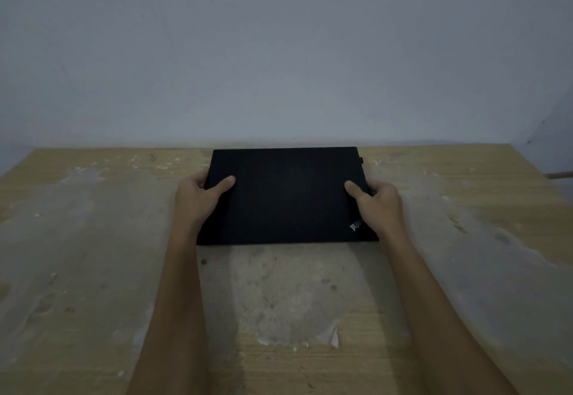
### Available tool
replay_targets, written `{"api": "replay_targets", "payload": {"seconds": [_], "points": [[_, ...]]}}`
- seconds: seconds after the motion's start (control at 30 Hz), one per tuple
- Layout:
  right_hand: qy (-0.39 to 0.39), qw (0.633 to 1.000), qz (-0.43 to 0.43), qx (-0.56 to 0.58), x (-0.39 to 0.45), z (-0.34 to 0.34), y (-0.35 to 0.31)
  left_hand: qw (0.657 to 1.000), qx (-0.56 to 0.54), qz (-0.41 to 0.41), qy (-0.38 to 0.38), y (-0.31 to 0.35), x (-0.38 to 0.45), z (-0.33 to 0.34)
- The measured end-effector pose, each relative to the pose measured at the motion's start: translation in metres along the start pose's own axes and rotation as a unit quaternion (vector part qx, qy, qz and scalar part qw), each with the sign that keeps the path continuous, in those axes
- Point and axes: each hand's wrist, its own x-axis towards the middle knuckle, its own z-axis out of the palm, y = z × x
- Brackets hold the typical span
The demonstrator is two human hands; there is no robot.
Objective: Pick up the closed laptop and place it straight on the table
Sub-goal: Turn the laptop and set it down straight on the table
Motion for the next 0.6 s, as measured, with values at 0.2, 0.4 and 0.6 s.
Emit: {"api": "replay_targets", "payload": {"seconds": [0.2, 0.4, 0.6], "points": [[0.024, 0.997, -0.049, -0.056, -0.003, 0.006, 0.005, 0.999, 0.025, 0.025, 0.013, -0.007, 0.002, 0.002], [0.034, 0.994, -0.064, -0.084, -0.003, 0.008, 0.006, 0.995, 0.087, 0.043, 0.020, -0.009, 0.004, 0.006], [0.032, 0.993, -0.070, -0.094, -0.002, 0.007, 0.009, 0.992, 0.111, 0.049, 0.019, -0.013, 0.005, 0.004]]}}
